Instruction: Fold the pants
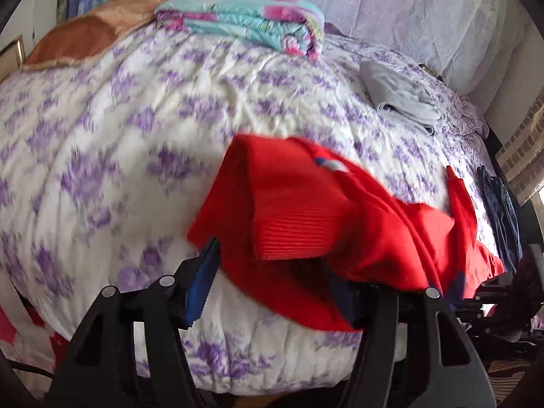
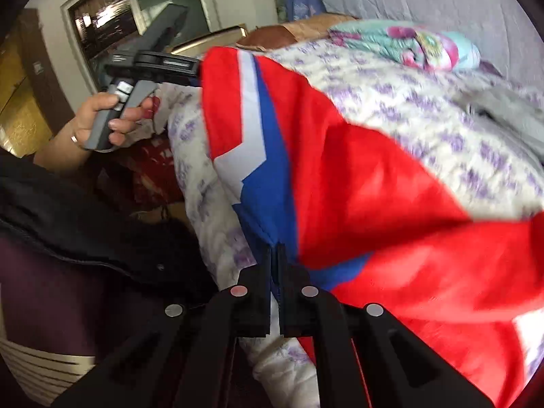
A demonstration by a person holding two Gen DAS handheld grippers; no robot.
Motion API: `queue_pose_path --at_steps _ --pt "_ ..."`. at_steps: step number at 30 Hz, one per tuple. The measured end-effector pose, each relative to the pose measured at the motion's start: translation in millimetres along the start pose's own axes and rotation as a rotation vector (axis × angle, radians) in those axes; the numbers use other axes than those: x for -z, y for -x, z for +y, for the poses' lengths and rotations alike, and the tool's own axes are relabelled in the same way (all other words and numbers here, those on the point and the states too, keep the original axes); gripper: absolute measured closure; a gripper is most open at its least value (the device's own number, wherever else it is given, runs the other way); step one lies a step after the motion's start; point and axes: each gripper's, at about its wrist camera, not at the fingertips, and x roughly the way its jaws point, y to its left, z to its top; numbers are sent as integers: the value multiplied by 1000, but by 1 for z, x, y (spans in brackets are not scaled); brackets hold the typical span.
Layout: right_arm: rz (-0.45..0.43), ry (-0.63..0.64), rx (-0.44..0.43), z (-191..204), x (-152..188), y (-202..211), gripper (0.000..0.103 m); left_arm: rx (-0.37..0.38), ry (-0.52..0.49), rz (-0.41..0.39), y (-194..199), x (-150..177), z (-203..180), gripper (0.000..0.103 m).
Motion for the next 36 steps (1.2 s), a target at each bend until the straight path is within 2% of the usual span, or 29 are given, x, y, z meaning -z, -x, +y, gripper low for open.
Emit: queue_pose_path --at_steps 2,6,8,9,12,14,16,17,20,22,24,26,27,29,31,32,33,34,35,36 --pt "-43 -61 -36 -6 2 3 99 49 95 27 -6 14 18 44" --pt "-61 -39 11 4 1 10 99 185 174 -42 28 22 29 40" --pt "-58 -47 20 3 1 8 99 221 209 -90 44 23 33 19" --pt "-59 -54 27 1 0 7 99 242 234 -104 48 22 35 17" --pt "-66 -62 45 -4 0 -1 99 307 302 -99 46 16 41 17" --pt "-63 -77 45 -6 0 -2 99 331 336 -63 30 10 41 17" --pt "-65 -84 44 -7 0 -3 99 316 361 -31 13 5 39 19" --pt "-67 -86 48 -7 -1 -2 99 305 370 -28 7 2 38 32" --pt "-100 -90 73 -8 -7 5 99 295 366 -47 3 -15 32 60" --pt "-153 -99 71 -10 -16 17 99 289 330 -87 13 -31 21 62" --pt "-179 -83 60 -6 -22 24 99 265 245 -151 29 -47 4 63" --pt "-137 -73 38 -2 -23 13 99 221 180 -179 33 -58 -4 63" --pt "-95 -71 36 0 -20 2 99 181 161 -158 25 -60 -1 63" --pt "-33 -56 54 4 -14 -15 98 135 188 -76 -2 -56 25 62" --pt "-33 -47 55 10 -10 -16 93 102 217 2 -24 -38 52 59" --pt "-36 -34 49 12 -9 -12 84 108 221 6 -25 -30 58 54" --pt "-42 -29 49 14 -9 -7 76 113 214 -4 -20 -22 60 53" --pt "-61 -31 68 14 -8 0 58 102 203 -17 -13 -16 59 48" --pt "-89 -38 86 13 -9 9 52 89 195 -29 -5 -11 58 42" --pt "-119 -55 100 10 -12 22 52 75 189 -35 2 -6 57 37"
